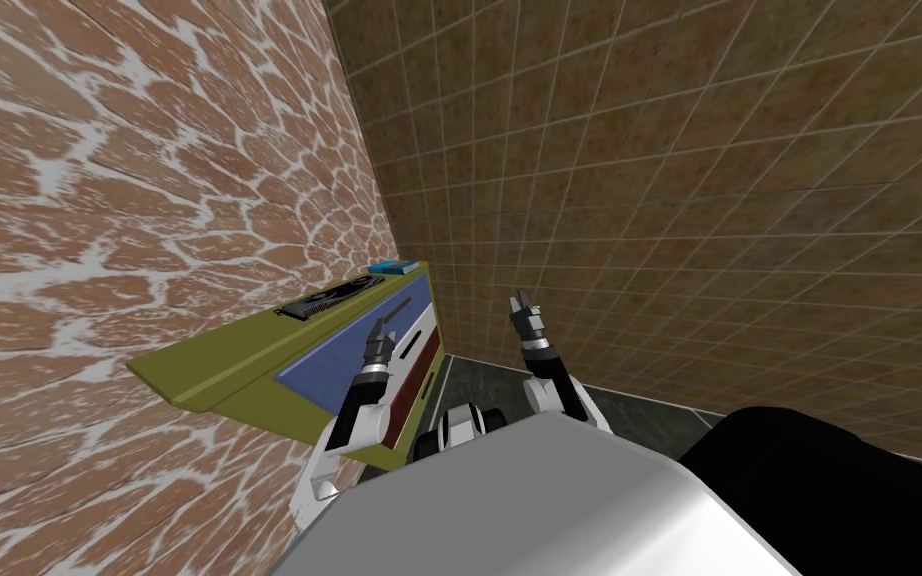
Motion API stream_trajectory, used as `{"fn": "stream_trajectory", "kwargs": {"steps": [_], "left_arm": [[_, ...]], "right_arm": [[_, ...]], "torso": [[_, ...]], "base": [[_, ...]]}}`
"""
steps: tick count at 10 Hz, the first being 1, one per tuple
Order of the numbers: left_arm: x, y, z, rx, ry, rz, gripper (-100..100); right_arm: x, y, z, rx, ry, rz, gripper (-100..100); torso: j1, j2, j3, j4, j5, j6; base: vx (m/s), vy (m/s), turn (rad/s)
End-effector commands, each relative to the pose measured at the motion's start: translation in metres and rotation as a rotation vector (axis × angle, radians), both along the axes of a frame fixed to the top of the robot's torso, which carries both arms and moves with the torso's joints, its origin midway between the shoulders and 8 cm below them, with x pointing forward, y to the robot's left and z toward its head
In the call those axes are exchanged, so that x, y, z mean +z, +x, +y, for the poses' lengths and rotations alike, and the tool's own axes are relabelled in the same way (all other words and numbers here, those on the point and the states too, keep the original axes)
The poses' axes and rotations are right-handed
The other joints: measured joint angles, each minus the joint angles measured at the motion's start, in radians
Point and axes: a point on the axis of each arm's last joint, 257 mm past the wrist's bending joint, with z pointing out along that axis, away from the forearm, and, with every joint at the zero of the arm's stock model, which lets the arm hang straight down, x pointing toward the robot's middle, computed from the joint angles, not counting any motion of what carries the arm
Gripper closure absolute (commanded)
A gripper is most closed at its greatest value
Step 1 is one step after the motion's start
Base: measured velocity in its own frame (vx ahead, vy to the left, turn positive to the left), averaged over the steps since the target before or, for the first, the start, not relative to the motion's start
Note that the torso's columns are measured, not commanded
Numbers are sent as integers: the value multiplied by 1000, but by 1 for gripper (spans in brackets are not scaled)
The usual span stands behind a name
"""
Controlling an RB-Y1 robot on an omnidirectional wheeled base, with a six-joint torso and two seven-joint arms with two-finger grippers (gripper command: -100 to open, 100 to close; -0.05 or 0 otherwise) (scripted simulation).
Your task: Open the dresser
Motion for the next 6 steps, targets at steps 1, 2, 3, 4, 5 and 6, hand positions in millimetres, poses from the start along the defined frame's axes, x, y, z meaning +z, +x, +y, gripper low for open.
{"fn": "stream_trajectory", "kwargs": {"steps": [1,2,3,4,5,6], "left_arm": [[9,17,4,-1,7,-43,-100],[9,26,0,-8,7,-43,-100],[3,31,-1,-11,8,-32,-100],[-12,34,1,-7,8,-2,-100],[-21,35,2,-5,9,15,-100],[-4,43,9,3,12,-36,-100]], "right_arm": [[0,0,0,0,0,0,0],[0,0,0,0,0,0,0],[0,0,0,0,0,0,0],[0,0,0,0,0,0,0],[0,0,0,0,0,0,0],[0,0,0,0,0,0,0]], "torso": [[0,6,3,1,0,0],[0,8,5,2,0,0],[0,5,3,2,0,0],[0,2,1,1,0,0],[-1,1,1,0,0,0],[-1,2,1,1,0,0]], "base": [[-109,3,-14],[-56,13,-2],[-12,11,1],[7,4,0],[11,0,2],[-78,3,-23]]}}
